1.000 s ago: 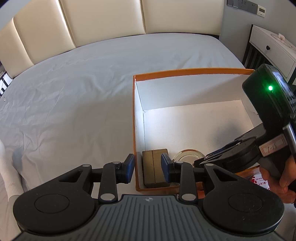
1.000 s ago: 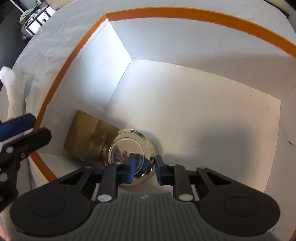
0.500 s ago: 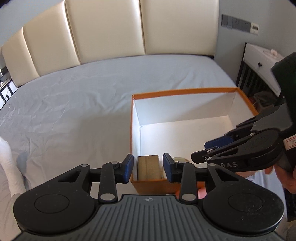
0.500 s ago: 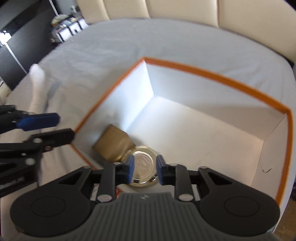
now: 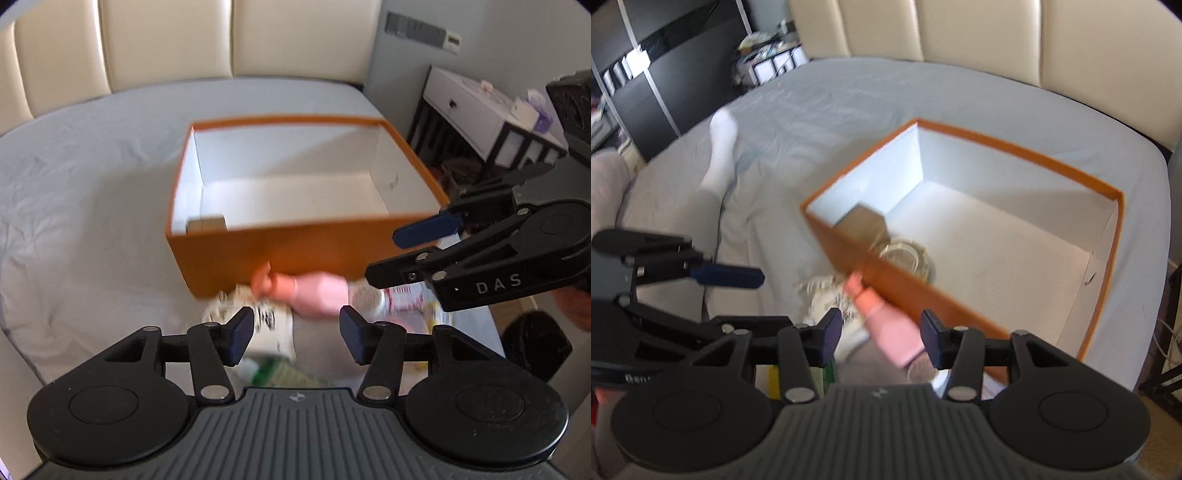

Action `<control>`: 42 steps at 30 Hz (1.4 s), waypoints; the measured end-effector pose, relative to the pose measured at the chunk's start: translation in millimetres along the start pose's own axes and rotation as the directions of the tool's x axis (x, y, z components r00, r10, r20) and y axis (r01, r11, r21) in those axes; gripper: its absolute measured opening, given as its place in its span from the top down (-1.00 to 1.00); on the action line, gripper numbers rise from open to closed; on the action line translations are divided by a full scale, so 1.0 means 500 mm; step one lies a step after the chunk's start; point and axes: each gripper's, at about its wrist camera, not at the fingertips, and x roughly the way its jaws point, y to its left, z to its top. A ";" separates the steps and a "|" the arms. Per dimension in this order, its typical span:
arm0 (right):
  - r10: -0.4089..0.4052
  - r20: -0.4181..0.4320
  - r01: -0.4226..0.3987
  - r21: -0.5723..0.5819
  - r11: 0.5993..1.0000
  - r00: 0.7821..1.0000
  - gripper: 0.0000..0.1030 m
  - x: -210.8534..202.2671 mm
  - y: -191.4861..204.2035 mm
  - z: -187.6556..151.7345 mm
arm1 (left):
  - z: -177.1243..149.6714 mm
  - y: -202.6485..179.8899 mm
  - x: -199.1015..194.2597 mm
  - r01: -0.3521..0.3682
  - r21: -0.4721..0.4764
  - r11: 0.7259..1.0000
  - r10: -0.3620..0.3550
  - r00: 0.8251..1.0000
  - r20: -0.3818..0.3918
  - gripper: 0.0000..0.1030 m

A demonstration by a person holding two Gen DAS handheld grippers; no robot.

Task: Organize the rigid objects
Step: 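Return both tools to the pile and grasp the yellow tape measure with the left tool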

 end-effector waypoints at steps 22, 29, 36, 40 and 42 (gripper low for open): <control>-0.103 -0.224 0.034 -0.294 0.955 0.969 -0.18 0.137 0.057 -0.106 | -0.136 0.035 0.101 -0.072 -0.246 0.967 0.019 0.977 -0.211 -0.33; -0.149 -0.235 0.053 -0.371 0.927 0.961 -0.28 0.169 0.064 -0.112 | -0.140 0.029 0.117 -0.051 -0.272 0.961 -0.007 0.978 -0.209 -0.41; -0.125 -0.242 0.039 -0.331 0.943 0.962 -0.25 0.155 0.052 -0.095 | -0.142 0.046 0.085 -0.059 -0.267 0.962 0.006 0.981 -0.196 0.22; -0.025 -0.181 -0.023 -0.259 0.966 0.983 0.55 0.115 0.053 -0.080 | -0.149 0.057 0.067 -0.060 -0.276 0.959 0.004 0.980 -0.198 0.29; 0.030 -0.172 -0.065 -0.198 0.978 0.985 0.54 0.107 0.049 -0.071 | -0.147 0.058 0.064 -0.065 -0.275 0.959 0.009 0.979 -0.201 0.29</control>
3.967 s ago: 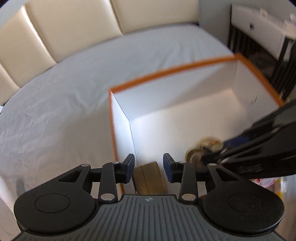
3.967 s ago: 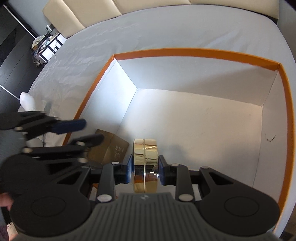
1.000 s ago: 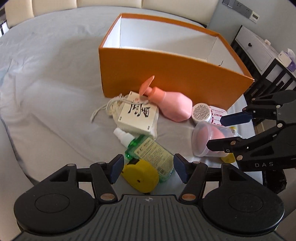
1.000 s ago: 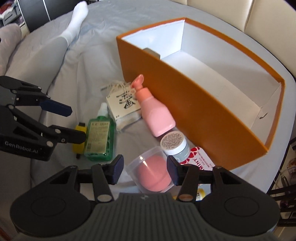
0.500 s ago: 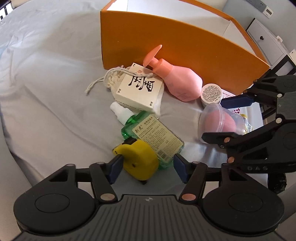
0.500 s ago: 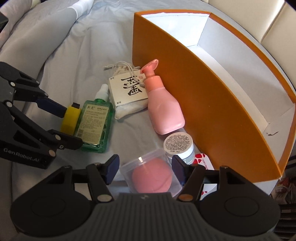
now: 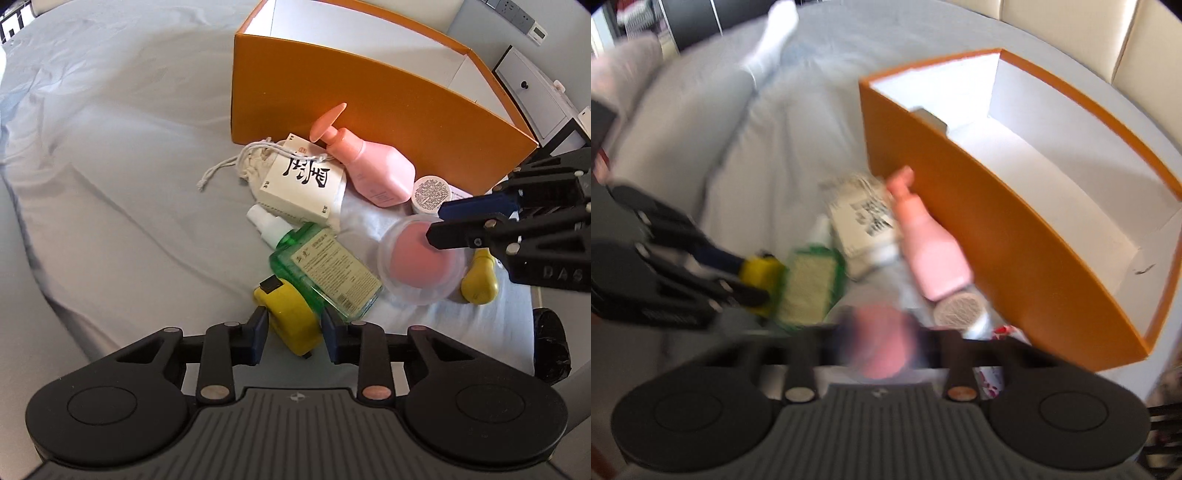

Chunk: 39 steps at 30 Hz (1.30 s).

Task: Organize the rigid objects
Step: 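Return both tools to the pile and grasp the yellow tape measure with the left tool, then grasp the clear tub with pink sponge with the right tool while the left holds the tape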

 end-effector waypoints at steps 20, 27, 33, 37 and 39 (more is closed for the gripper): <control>-0.136 -0.068 0.125 -0.149 0.981 0.988 -0.26 0.049 0.022 -0.024 | -0.004 0.010 0.023 -0.038 -0.041 0.998 0.038 0.999 0.012 0.46; -0.139 -0.077 0.128 -0.132 0.983 0.987 -0.24 0.054 0.015 -0.027 | -0.004 0.003 0.017 -0.029 -0.021 0.999 0.029 0.999 0.029 0.54; -0.104 -0.016 0.102 -0.108 0.989 0.994 -0.23 0.004 0.017 -0.009 | 0.006 0.001 -0.022 -0.017 -0.016 1.000 0.019 0.995 0.094 0.58; -0.079 0.053 0.083 -0.088 0.993 0.996 -0.23 -0.040 0.021 0.019 | 0.028 0.000 -0.065 -0.001 -0.022 1.000 0.005 0.986 0.165 0.58; -0.065 0.087 0.072 -0.070 0.995 0.994 -0.23 -0.062 0.017 0.035 | 0.043 -0.004 -0.089 -0.001 -0.010 1.000 0.003 0.979 0.205 0.58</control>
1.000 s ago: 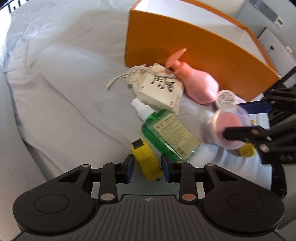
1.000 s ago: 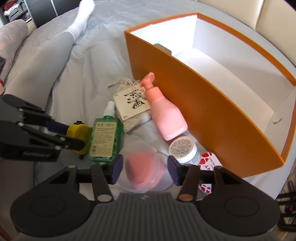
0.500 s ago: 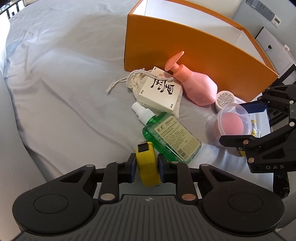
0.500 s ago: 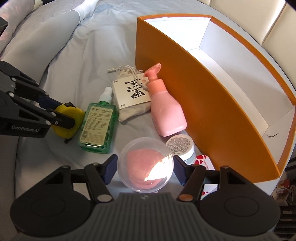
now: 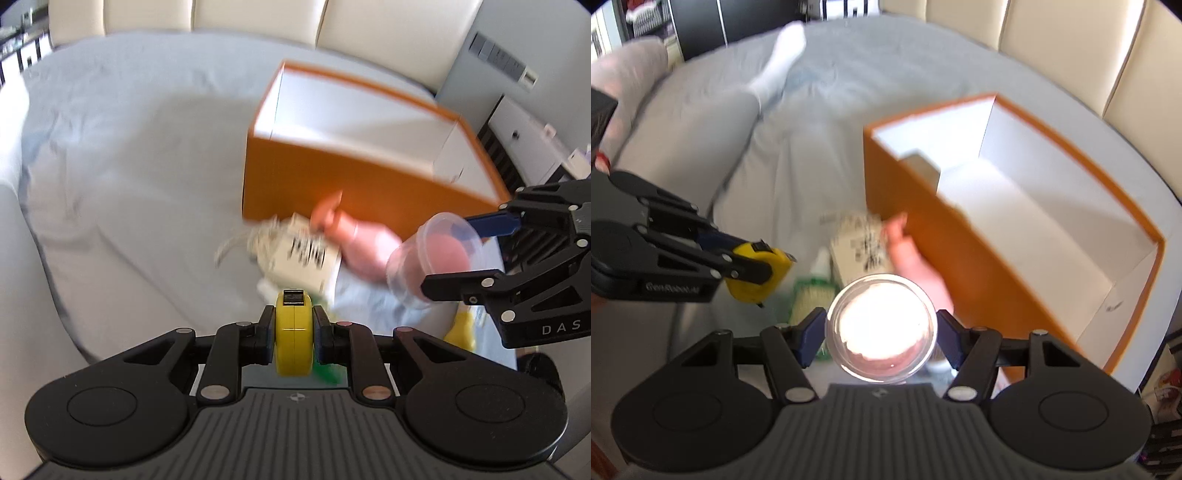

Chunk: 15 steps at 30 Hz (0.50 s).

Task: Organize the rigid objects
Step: 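Grasp the clear tub with pink sponge with the right tool while the left holds the tape, then lower the tape measure and the clear tub into the orange box and open both tools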

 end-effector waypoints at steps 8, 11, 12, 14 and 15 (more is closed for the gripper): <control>0.024 0.142 -0.047 0.159 0.986 0.990 -0.23 -0.062 -0.067 0.080 | 0.113 -0.016 -0.051 0.034 0.053 0.998 -0.041 0.990 0.136 0.58; 0.010 0.165 -0.051 0.249 0.967 0.986 -0.23 -0.059 -0.109 0.106 | 0.169 -0.021 -0.045 0.073 0.078 0.994 -0.085 0.983 0.161 0.58; 0.011 0.169 -0.060 0.286 0.956 0.986 -0.23 -0.054 -0.124 0.114 | 0.187 -0.021 -0.037 0.081 0.083 0.993 -0.094 0.982 0.165 0.58; 0.011 0.173 -0.072 0.353 0.933 0.985 -0.23 -0.039 -0.152 0.128 | 0.224 -0.020 -0.020 0.088 0.089 0.992 -0.102 0.980 0.171 0.58; 0.010 0.174 -0.077 0.383 0.920 0.985 -0.23 -0.029 -0.167 0.138 | 0.242 -0.019 -0.008 0.090 0.088 0.992 -0.104 0.979 0.174 0.58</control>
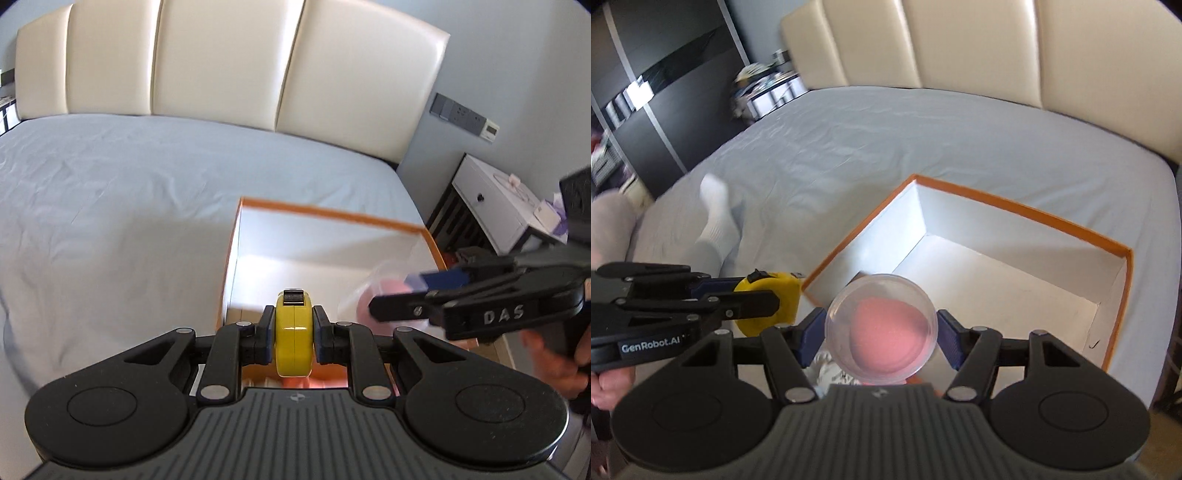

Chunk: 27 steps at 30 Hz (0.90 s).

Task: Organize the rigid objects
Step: 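Lower the tape measure and the clear tub into the orange box and open both tools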

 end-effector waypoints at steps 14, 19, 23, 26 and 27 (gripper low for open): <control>-0.082 -0.100 0.089 0.070 0.994 0.992 -0.23 0.286 -0.044 0.108 | 0.088 0.089 0.116 -0.045 -0.068 0.997 0.048 0.998 0.045 0.58; -0.015 -0.164 0.037 0.130 0.991 0.986 -0.24 0.373 -0.050 0.106 | 0.097 0.117 0.127 -0.037 -0.141 0.989 0.047 0.997 0.067 0.58; -0.013 -0.194 0.036 0.113 0.993 0.981 -0.24 0.413 -0.051 0.105 | 0.096 0.124 0.141 -0.023 -0.172 0.985 0.037 0.997 0.075 0.58; 0.023 -0.211 0.003 0.123 0.992 0.977 -0.26 0.426 -0.052 0.115 | 0.094 0.130 0.152 -0.018 -0.171 0.985 0.029 0.998 0.061 0.58; 0.028 -0.215 0.001 0.131 0.991 0.976 -0.26 0.426 -0.055 0.118 | 0.093 0.129 0.152 -0.015 -0.169 0.985 0.025 0.998 0.060 0.58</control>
